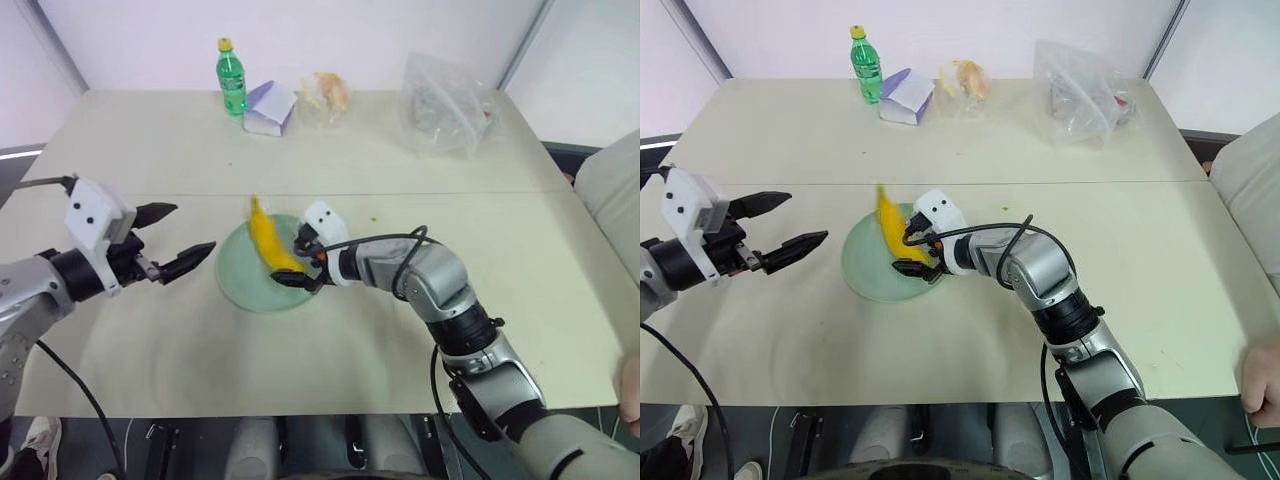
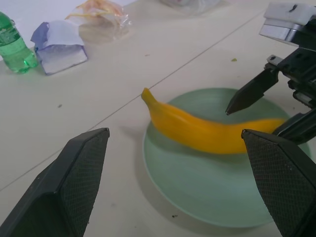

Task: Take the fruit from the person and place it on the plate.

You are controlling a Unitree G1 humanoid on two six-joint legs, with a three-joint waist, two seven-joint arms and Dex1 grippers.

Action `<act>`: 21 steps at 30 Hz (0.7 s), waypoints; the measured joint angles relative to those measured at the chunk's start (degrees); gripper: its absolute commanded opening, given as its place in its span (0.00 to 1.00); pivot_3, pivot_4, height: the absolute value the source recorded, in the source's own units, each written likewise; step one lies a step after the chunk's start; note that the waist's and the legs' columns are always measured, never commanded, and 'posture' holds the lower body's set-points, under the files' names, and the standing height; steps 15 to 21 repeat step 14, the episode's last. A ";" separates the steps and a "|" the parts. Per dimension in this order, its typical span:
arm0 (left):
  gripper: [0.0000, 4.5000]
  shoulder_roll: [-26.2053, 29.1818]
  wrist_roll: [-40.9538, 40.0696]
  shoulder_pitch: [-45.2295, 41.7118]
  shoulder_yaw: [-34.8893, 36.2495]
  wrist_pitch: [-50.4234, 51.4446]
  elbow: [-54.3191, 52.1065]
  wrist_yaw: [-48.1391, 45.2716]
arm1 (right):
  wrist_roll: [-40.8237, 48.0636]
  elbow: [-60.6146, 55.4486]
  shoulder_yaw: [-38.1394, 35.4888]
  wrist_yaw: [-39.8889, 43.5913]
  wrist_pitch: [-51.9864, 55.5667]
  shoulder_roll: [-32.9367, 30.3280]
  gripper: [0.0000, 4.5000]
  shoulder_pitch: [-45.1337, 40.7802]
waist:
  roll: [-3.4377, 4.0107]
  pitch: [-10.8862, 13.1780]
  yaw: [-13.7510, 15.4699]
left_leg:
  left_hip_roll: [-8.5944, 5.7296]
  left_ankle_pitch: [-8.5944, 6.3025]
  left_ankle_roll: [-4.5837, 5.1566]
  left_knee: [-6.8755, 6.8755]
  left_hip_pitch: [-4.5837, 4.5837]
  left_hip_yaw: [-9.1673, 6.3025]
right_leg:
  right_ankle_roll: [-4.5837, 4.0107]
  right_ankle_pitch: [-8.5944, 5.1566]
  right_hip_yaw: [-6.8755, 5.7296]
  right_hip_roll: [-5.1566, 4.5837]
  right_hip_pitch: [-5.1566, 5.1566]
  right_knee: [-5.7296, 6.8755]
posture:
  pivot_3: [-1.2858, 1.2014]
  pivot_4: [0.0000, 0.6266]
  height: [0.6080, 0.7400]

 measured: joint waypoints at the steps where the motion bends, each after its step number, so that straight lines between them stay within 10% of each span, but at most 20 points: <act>1: 1.00 -0.01 0.01 -0.14 -0.17 -0.08 0.02 -0.08 | 0.07 -0.56 -0.23 0.78 -0.22 -0.79 0.98 -0.06 | 0.00 0.00 0.02 | 0.00 0.00 0.00 0.00 0.00 0.00 | 0.00 0.00 0.00 0.00 0.00 0.00 | 0.52 0.24 0.93; 14: 1.00 -0.14 0.05 -3.37 -1.16 -1.79 3.14 -1.61 | 4.38 -7.02 -17.19 20.63 -11.55 -27.26 0.98 -4.50 | 0.00 0.01 0.17 | -0.01 0.00 0.00 -0.17 0.03 0.03 | 0.00 0.00 -0.02 0.01 0.04 -0.22 | 0.52 0.24 0.93; 21: 1.00 -0.14 0.05 -3.37 -1.16 -1.79 3.14 -1.61 | 4.38 -7.02 -17.19 20.63 -11.55 -27.26 0.98 -4.50 | 0.00 0.01 0.17 | -0.01 0.00 0.00 -0.17 0.03 0.03 | 0.00 0.00 -0.02 0.01 0.04 -0.22 | 0.52 0.24 0.93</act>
